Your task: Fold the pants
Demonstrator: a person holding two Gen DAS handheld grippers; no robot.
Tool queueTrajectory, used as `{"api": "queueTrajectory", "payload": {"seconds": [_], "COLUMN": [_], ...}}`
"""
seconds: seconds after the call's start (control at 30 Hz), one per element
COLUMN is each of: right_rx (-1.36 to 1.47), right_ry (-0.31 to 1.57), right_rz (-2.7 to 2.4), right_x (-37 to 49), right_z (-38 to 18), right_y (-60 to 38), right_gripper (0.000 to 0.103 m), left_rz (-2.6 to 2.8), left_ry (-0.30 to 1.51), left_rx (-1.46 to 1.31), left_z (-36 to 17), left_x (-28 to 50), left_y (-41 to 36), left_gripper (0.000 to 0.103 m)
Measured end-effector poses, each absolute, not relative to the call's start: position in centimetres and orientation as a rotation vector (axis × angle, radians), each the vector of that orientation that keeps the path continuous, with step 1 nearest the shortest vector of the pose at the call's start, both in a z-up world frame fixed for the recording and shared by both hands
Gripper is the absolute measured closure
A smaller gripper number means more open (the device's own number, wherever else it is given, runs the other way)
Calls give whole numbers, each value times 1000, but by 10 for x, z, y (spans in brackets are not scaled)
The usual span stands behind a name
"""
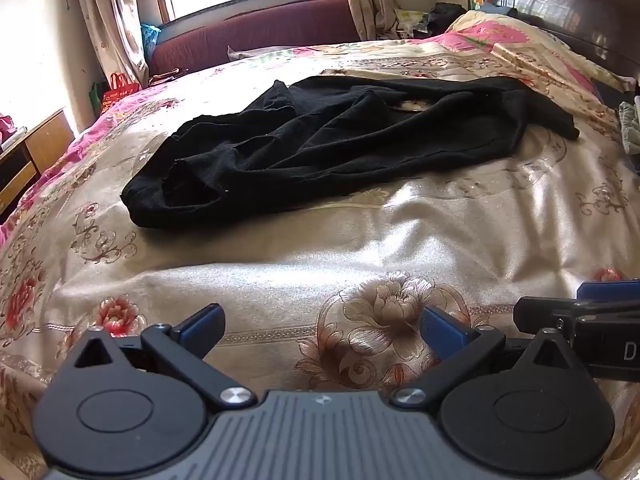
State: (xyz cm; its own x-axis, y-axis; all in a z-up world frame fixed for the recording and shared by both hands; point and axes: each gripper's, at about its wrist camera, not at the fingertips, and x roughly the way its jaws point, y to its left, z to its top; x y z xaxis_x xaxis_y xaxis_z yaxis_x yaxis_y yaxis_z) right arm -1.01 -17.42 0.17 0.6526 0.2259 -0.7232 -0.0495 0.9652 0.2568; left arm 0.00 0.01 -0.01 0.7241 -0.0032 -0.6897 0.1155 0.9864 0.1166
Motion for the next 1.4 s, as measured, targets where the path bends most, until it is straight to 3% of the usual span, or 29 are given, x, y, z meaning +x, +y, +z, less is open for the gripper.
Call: {"api": "queueTrajectory", "payload": {"seconds": [1.4], "right_rx": [226], "right_ry": [884], "right_rz": [145], "right_x": [-7], "right_z": [-6], "right_y": [-173], "right_gripper": [35], "left_rz": [-57], "left_ry": [760], "left_rx": [178], "left_z": [-1], "left_x": [-1], "left_y": [-1], "left_gripper": [0]}}
